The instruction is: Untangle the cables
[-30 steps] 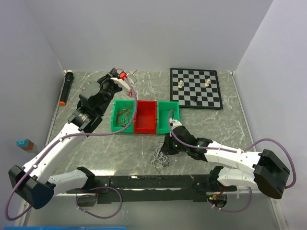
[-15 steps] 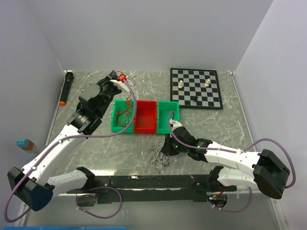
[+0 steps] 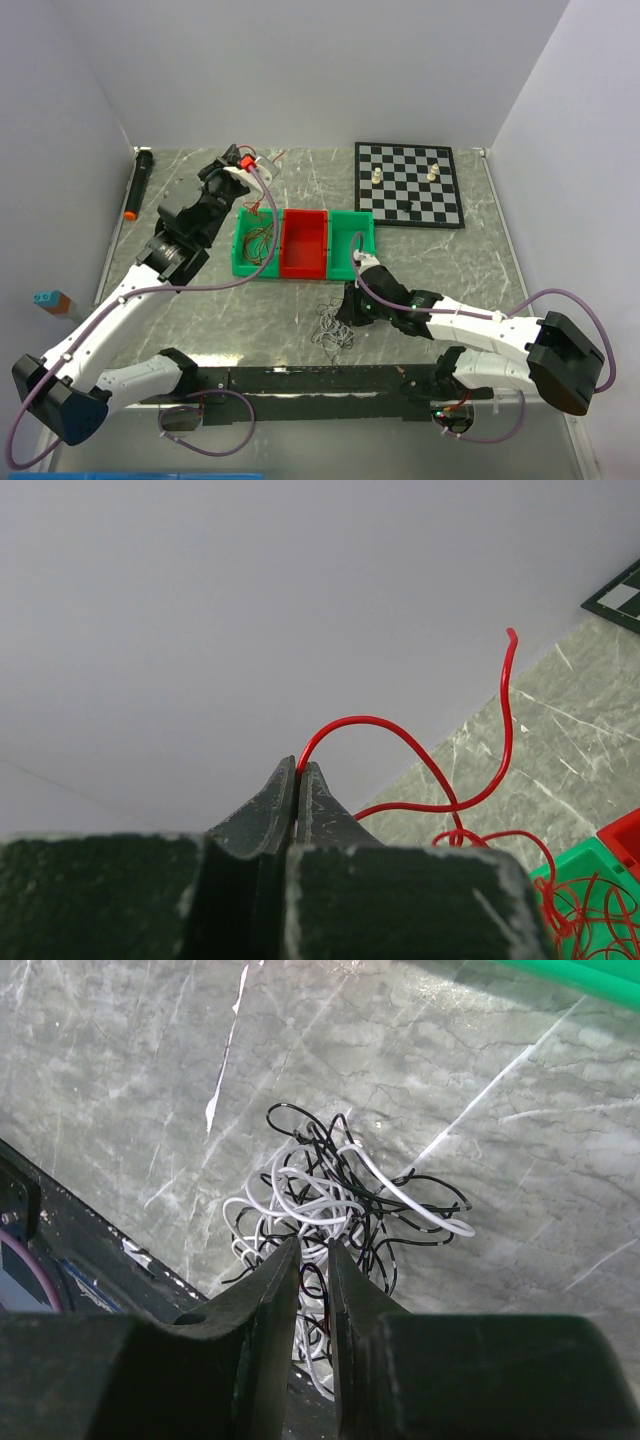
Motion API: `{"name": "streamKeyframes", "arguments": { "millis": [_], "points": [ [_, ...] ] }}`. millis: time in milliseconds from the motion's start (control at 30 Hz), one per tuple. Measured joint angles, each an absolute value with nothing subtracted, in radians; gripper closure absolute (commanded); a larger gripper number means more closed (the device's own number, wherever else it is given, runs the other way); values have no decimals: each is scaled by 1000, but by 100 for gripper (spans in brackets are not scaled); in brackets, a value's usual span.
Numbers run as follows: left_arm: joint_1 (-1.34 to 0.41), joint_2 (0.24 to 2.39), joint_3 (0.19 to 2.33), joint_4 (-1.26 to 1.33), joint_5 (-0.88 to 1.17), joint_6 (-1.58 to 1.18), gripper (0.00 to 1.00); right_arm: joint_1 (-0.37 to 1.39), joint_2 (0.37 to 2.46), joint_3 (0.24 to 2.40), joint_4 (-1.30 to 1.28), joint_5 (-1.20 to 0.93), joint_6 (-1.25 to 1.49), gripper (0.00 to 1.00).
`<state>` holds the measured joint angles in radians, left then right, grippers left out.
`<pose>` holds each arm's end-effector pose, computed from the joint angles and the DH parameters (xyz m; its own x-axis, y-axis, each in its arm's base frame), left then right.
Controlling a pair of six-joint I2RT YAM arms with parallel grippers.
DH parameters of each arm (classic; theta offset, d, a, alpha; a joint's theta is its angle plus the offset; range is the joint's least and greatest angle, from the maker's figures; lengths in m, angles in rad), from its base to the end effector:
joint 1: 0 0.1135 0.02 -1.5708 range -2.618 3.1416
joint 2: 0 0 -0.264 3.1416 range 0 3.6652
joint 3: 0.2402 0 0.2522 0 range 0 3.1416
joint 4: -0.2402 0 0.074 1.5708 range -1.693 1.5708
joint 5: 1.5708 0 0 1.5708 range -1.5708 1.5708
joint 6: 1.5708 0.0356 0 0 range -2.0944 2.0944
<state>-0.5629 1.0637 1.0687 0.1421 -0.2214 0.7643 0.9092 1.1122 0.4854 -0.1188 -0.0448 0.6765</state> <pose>0.2105 -0.1236 0.4214 0.3226 0.5947 -0.7363 0.1574 0.7334 0.6613 0.1322 0.1724 0.1808 -0.8311 -0.0494 -0.5539 -0.3694 0.7935 0.4837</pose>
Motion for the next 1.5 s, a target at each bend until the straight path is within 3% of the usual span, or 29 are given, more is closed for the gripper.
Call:
{"name": "streamKeyframes", "arguments": {
  "millis": [300, 800, 1267, 1500],
  "points": [
    [-563, 1016, 1006, 151, -225, 764, 99, 909, 1112, 484, -119, -46, 680, 75],
    [-556, 1082, 717, 118, -231, 755, 99, 909, 1109, 470, -115, -46, 685, 75],
    [-537, 1348, 722, 120, -304, 573, 99, 909, 1103, 470, -115, -46, 687, 75],
    [-442, 1524, 858, 97, -380, 478, 99, 897, 1103, 470, -113, -54, 687, 75]
  ]
}}
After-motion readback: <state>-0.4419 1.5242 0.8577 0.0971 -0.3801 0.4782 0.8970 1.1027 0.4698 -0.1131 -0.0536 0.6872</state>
